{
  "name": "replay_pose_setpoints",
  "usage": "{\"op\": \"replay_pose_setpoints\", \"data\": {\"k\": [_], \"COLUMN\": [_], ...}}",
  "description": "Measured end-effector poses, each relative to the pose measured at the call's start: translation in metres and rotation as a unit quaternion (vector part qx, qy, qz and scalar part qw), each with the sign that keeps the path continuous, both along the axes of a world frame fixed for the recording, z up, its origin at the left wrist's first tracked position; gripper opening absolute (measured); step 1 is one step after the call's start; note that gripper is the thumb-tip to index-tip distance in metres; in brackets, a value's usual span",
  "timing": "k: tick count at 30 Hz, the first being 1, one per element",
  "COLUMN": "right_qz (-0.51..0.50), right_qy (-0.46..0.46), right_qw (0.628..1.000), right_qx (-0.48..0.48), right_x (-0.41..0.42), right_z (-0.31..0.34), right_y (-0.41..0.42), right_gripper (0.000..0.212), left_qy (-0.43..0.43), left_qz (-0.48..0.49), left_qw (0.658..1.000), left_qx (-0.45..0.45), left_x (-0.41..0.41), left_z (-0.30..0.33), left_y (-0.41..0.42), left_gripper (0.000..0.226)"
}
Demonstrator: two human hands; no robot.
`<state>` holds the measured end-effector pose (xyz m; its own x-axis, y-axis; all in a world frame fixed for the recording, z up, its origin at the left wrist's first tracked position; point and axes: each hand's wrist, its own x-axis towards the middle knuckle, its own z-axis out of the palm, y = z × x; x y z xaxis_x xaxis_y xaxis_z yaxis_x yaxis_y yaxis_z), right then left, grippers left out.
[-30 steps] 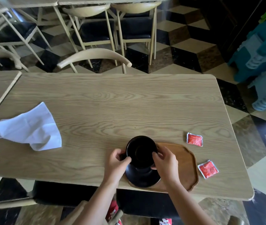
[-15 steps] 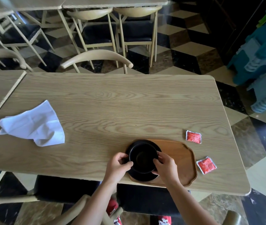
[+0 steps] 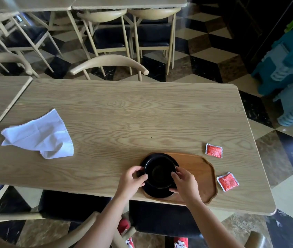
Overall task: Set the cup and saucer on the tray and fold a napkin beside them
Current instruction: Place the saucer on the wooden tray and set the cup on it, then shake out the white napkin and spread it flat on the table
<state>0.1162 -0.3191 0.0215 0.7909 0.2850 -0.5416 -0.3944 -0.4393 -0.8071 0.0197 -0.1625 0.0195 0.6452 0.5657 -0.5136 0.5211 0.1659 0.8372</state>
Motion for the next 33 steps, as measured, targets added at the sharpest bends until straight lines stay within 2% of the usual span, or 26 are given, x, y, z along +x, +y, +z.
{"op": "replay_pose_setpoints", "data": {"k": [6,8,10,13,18,23,26,30,33], "right_qz": [0.028,0.054,0.076,0.112,0.3,0.478,0.511,0.515,0.509], "right_qy": [0.002,-0.004,-0.047,-0.137,-0.301,-0.377,-0.416,-0.487,-0.501], "right_qw": [1.0,0.998,0.994,0.975,0.886,0.773,0.73,0.683,0.671], "right_qx": [-0.012,-0.034,-0.071,-0.136,-0.183,-0.179,-0.181,-0.177,-0.199], "right_x": [0.005,0.008,0.014,0.021,0.011,-0.034,-0.066,-0.112,-0.152], "right_z": [0.003,0.006,0.012,0.032,0.068,0.095,0.105,0.114,0.108], "right_y": [-0.002,-0.005,-0.007,-0.008,0.015,0.068,0.093,0.119,0.143], "right_gripper": [0.03,0.032,0.033,0.027,0.018,0.027,0.029,0.032,0.033], "left_qy": [0.032,0.064,0.098,0.106,0.097,0.118,0.117,0.132,0.135], "left_qz": [-0.027,-0.085,-0.155,-0.173,-0.178,-0.154,-0.152,-0.184,-0.171], "left_qw": [0.998,0.987,0.957,0.924,0.879,0.85,0.822,0.756,0.746], "left_qx": [0.045,0.121,0.223,0.323,0.431,0.489,0.536,0.615,0.629], "left_x": [0.0,-0.001,-0.003,-0.009,-0.041,-0.094,-0.13,-0.174,-0.212], "left_z": [0.003,0.006,0.014,0.03,0.062,0.093,0.101,0.1,0.095], "left_y": [0.0,0.002,0.005,0.012,0.017,0.024,0.037,0.07,0.095], "left_gripper": [0.033,0.042,0.049,0.043,0.009,0.014,0.016,0.008,0.007]}}
